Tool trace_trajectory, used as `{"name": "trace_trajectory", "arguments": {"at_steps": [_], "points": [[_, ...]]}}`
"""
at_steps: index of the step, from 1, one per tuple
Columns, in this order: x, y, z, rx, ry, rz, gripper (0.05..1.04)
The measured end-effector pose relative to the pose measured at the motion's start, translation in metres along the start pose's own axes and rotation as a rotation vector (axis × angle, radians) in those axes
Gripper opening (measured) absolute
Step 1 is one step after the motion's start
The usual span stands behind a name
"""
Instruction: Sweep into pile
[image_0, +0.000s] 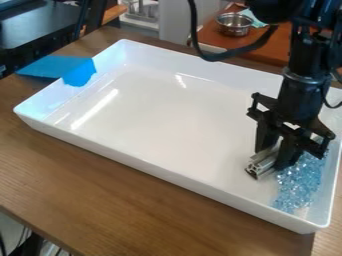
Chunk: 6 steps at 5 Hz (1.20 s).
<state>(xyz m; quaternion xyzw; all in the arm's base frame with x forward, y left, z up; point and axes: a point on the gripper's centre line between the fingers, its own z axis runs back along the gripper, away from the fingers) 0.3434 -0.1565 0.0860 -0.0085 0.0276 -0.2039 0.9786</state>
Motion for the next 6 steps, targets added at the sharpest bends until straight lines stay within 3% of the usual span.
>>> {"name": "trace_trajectory", "arguments": {"at_steps": [1, 2, 3, 4, 6], "points": [[-0.004, 0.003, 0.012, -0.011, -0.025, 0.005, 0.373], [-0.013, 0.031, 0.036, -0.04, -0.05, 0.052, 0.373], [-0.034, 0.083, 0.052, -0.064, -0.026, 0.13, 0.373], [-0.051, 0.12, 0.055, -0.074, -0.007, 0.198, 0.373], [-0.093, 0.209, 0.06, -0.02, -0.101, 0.303, 0.373]]}}
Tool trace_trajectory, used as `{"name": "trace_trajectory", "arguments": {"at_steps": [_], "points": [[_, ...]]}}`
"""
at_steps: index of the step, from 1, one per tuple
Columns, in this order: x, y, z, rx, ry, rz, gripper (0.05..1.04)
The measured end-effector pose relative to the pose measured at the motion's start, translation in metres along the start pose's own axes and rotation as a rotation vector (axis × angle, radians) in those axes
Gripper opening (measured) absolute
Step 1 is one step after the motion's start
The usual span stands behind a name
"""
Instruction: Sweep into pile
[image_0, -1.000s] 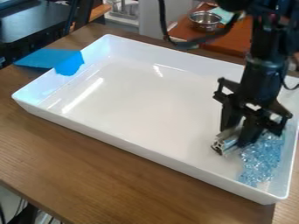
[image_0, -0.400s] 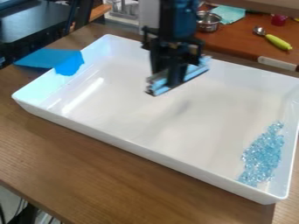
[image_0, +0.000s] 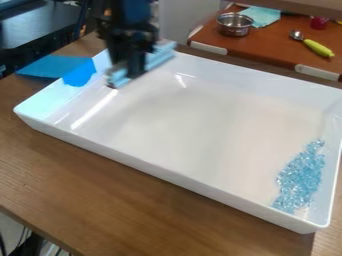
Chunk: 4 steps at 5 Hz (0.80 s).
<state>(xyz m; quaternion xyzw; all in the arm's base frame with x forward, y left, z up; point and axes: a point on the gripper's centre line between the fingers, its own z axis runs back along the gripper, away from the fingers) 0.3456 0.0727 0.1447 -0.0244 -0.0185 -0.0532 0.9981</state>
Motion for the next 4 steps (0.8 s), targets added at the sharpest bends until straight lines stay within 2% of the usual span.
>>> {"name": "trace_trajectory", "arguments": {"at_steps": [1, 2, 3, 4], "points": [[-0.007, 0.043, -0.003, 0.037, -0.063, 0.025, 0.373], [-0.012, 0.057, -0.011, 0.073, -0.06, 0.042, 0.373], [-0.021, 0.058, -0.035, 0.046, 0.05, 0.081, 0.433], [-0.025, 0.056, -0.039, 0.028, 0.107, 0.152, 0.746]]}}
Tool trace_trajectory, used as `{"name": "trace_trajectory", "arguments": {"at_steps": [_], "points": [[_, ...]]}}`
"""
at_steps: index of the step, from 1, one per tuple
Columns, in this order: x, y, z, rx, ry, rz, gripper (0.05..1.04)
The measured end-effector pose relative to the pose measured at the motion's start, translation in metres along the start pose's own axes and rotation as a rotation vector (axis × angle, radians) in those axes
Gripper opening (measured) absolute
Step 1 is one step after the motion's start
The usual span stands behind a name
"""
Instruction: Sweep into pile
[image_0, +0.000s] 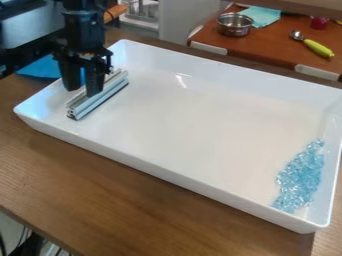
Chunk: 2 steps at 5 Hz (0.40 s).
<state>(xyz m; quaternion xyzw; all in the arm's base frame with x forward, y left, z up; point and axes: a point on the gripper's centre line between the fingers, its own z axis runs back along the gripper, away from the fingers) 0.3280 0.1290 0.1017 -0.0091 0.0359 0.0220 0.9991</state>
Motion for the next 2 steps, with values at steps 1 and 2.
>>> {"name": "trace_trajectory", "arguments": {"at_steps": [1, 2], "points": [[-0.001, -0.001, -0.001, -0.011, 0.004, 0.023, 0.988], [-0.002, -0.008, 0.011, -0.042, -0.021, 0.006, 1.003]]}}
